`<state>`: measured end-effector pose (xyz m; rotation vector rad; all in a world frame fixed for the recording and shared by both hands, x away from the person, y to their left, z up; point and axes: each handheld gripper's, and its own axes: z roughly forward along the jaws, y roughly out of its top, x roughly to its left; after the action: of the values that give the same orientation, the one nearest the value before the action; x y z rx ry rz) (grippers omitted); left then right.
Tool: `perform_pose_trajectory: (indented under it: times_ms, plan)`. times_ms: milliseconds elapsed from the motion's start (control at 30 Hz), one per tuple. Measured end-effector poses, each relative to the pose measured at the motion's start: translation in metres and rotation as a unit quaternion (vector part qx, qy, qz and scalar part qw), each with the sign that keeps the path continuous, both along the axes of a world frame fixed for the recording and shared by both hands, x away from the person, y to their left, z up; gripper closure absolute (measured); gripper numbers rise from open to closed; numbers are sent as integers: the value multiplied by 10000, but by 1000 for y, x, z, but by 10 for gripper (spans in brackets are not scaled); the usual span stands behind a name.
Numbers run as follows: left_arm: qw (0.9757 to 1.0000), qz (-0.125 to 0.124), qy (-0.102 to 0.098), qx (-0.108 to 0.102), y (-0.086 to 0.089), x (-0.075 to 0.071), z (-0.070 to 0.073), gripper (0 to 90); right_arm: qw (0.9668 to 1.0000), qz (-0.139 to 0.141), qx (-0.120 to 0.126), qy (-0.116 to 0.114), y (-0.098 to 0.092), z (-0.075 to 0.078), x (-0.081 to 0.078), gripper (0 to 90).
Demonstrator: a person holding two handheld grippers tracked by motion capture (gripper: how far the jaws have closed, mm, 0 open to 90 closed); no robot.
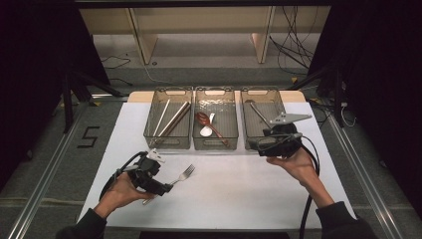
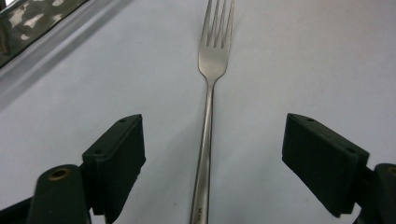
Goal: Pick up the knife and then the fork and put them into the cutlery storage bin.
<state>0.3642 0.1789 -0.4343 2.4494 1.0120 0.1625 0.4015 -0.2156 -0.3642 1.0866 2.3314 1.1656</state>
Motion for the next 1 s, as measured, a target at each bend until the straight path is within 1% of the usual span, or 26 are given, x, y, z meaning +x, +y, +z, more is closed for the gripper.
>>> perform_pose_trajectory:
  times_ms: [67,167,267,333,433,467,533,567,733,767,833,900,967,1000]
  plan:
    - [10000,-32,26,87,1,1,-1,206,9999,80,-8,62,2,-5,-6,298]
    - [9999,-29,65,139,2,1,-2,206,9999,119,-26,98,4,-13,-12,297]
    - [9997,21,103,215,3,2,-4,207,9997,196,-48,157,8,-19,-15,296]
    - [9995,1,131,292,4,2,-5,213,9995,246,-19,173,10,-22,-18,294]
    - [9992,-16,202,359,5,2,-6,225,9993,323,-48,204,12,-25,-24,292]
    - [9991,-14,237,358,5,2,-7,227,9992,330,-39,208,12,-26,-25,291]
    - [9989,-86,297,360,6,4,-7,232,9990,367,-73,226,13,-28,-28,291]
    - [9990,-62,290,342,5,3,-8,235,9989,387,-112,223,14,-29,-29,289]
    - [9983,-52,294,506,6,4,-10,249,9986,429,-118,277,15,-31,-34,274]
    - [9980,-59,298,550,6,4,-11,257,9986,441,-123,277,15,-31,-35,273]
    - [9975,-107,374,592,6,4,-12,278,9985,452,-144,276,15,-32,-38,269]
    - [9966,-144,451,679,5,3,-14,302,9983,478,-131,294,15,-33,-40,269]
    - [9956,-214,487,775,4,4,-15,336,9981,508,-161,309,15,-34,-43,269]
    - [9954,-236,503,783,4,4,-17,360,9980,519,-179,310,15,-34,-44,269]
